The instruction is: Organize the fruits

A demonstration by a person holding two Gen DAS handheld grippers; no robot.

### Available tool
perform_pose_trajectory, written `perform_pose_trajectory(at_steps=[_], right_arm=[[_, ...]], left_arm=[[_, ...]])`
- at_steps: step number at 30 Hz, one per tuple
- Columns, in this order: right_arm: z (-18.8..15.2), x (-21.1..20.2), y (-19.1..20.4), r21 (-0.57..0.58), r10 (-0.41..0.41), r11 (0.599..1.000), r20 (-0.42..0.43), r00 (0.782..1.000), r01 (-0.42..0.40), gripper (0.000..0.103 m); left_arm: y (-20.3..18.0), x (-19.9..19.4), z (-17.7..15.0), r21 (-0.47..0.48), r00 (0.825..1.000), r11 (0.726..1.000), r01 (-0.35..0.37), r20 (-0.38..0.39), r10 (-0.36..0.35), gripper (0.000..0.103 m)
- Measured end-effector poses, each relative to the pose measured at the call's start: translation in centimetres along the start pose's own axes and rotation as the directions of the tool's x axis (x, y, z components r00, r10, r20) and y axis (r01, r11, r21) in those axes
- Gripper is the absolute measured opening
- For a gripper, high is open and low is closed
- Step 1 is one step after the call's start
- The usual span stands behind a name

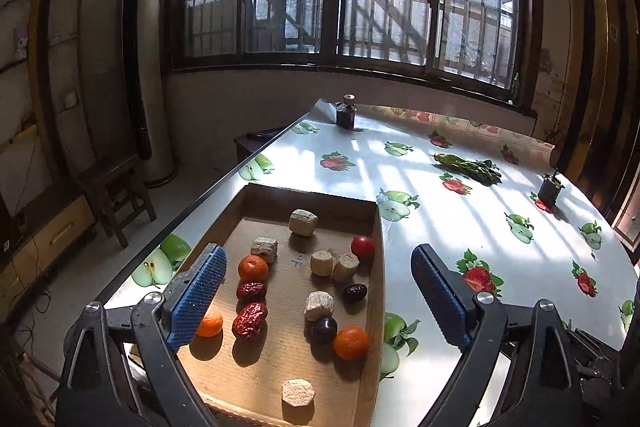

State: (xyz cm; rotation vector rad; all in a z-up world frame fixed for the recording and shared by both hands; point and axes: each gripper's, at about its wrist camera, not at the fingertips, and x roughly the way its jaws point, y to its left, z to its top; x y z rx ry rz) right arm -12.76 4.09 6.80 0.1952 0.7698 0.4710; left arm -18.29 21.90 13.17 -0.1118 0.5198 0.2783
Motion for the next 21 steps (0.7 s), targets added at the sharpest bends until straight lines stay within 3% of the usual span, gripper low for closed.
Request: perform_pose_trajectory(at_steps=[7, 15, 21], right_arm=[[0.2, -1.8, -3.1, 0.056, -0.096, 0.994, 0.055, 0.994, 0.093, 0.072], [0.1, -1.8, -5.0, 0.078, -0.139, 0.988, 0.046, 0.989, 0.135, 0.076], [-0.1, -1.4, -5.4, 0.076, -0.164, 0.984, 0.041, 0.986, 0.161, 0.077]], left_arm=[[-4.5, -0.3, -0.3, 0.106, 0.999, 0.994, -0.039, 0.029, 0.036, 0.098], [-6.4, 1.8, -1.2, 0.149, 0.996, 0.988, -0.048, -0.068, 0.059, 0.098], [-6.8, 2.6, -1.7, 0.154, 0.994, 0.988, -0.009, -0.108, 0.026, 0.098]])
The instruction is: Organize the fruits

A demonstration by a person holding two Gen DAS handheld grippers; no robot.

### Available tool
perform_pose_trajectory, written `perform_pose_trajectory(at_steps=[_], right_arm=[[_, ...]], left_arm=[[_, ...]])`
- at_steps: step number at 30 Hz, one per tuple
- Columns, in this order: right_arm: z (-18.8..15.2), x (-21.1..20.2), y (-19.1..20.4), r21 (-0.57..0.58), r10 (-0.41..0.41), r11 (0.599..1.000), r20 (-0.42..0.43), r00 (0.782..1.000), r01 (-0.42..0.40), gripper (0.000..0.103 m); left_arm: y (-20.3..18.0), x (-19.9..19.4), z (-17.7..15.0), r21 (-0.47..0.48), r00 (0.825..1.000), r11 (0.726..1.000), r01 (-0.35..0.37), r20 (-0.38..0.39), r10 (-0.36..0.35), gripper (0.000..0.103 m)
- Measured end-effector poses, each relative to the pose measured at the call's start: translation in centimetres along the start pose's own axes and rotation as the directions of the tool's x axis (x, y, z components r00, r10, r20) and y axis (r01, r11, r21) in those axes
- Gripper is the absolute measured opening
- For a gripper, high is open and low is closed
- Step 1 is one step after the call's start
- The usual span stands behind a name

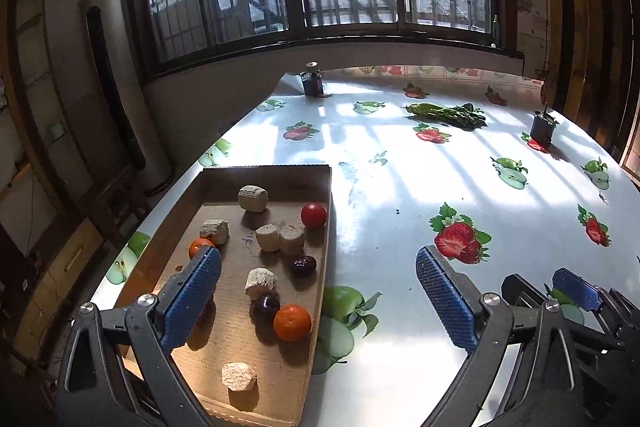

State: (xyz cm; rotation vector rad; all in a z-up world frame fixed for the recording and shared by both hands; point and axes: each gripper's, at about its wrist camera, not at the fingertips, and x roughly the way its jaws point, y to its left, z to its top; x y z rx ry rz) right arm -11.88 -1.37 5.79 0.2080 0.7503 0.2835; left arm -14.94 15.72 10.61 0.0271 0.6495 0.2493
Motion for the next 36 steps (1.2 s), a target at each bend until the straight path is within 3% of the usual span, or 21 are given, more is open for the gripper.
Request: perform_pose_trajectory(at_steps=[11, 15, 19, 22, 29, 36], right_arm=[[-0.2, 0.6, 1.2, -0.05, -0.039, 0.998, -0.001, 0.999, 0.039, 0.081], [-0.4, 0.7, 2.3, -0.09, -0.055, 0.994, 0.005, 0.998, 0.055, 0.081], [-0.6, 0.4, 3.9, -0.145, -0.062, 0.987, 0.015, 0.998, 0.064, 0.081], [-0.6, 0.1, 5.8, -0.211, -0.057, 0.976, 0.03, 0.998, 0.062, 0.082], [-0.5, 0.0, 10.1, -0.334, -0.038, 0.941, 0.044, 0.998, 0.051, 0.086], [-0.9, 0.7, 13.4, -0.414, -0.035, 0.909, 0.034, 0.999, 0.046, 0.088]], left_arm=[[1.1, 1.0, -0.5, -0.052, 1.0, 0.998, 0.022, -0.021, -0.024, 0.098], [2.1, -0.6, -0.5, -0.094, 0.996, 0.995, -0.035, 0.076, 0.042, 0.098], [3.9, -3.3, -0.8, -0.176, 0.974, 0.981, -0.08, 0.195, 0.114, 0.099], [5.4, -4.0, -1.1, -0.225, 0.963, 0.97, -0.09, 0.228, 0.142, 0.103], [9.5, -2.9, -1.3, -0.302, 0.981, 0.95, -0.075, 0.147, 0.124, 0.103], [11.4, -1.8, -2.0, -0.314, 0.987, 0.945, -0.089, 0.1, 0.126, 0.103]])
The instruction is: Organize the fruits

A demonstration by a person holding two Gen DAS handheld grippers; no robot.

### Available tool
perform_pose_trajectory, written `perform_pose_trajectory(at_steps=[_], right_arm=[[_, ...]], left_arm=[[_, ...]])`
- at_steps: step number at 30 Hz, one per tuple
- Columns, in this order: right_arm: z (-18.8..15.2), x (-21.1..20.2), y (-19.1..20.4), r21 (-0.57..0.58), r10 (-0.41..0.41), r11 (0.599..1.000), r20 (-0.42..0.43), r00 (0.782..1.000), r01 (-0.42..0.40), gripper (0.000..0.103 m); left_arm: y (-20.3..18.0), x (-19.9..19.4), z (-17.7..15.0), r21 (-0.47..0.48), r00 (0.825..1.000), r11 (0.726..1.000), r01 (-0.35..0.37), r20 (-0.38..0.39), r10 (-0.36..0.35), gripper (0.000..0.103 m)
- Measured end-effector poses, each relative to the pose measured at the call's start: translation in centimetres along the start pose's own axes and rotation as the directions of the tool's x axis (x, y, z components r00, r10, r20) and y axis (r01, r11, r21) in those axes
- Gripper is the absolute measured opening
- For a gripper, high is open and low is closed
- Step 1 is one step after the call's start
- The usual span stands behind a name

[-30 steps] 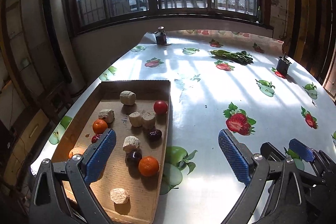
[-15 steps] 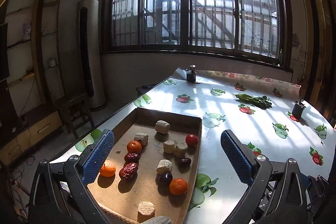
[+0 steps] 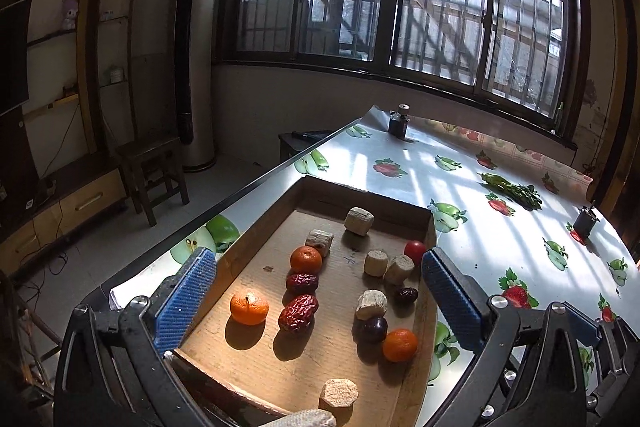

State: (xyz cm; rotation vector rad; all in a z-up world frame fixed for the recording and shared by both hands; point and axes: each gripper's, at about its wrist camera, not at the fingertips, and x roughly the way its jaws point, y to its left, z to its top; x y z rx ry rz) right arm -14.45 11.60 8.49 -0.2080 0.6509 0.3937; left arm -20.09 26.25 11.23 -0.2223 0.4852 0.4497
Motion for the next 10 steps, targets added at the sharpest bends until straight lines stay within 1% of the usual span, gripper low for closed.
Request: perform_pose_trajectory(at_steps=[5, 8, 10], right_arm=[[0.1, 0.7, 1.5, -0.025, 0.027, 0.999, -0.024, 0.999, -0.028, 0.088], [-0.1, 0.7, 1.5, -0.024, 0.033, 0.999, -0.029, 0.999, -0.034, 0.088], [-0.2, 0.8, 1.0, -0.007, 0.036, 0.999, -0.033, 0.999, -0.036, 0.088]], left_arm=[[0.1, 0.2, 0.0, 0.022, 1.0, 1.0, 0.02, -0.015, -0.02, 0.103], [-0.1, 0.3, 0.1, 0.034, 0.998, 0.998, 0.048, -0.039, -0.047, 0.103], [-0.3, 0.4, 0.1, 0.032, 0.998, 0.998, 0.048, -0.053, -0.046, 0.103]])
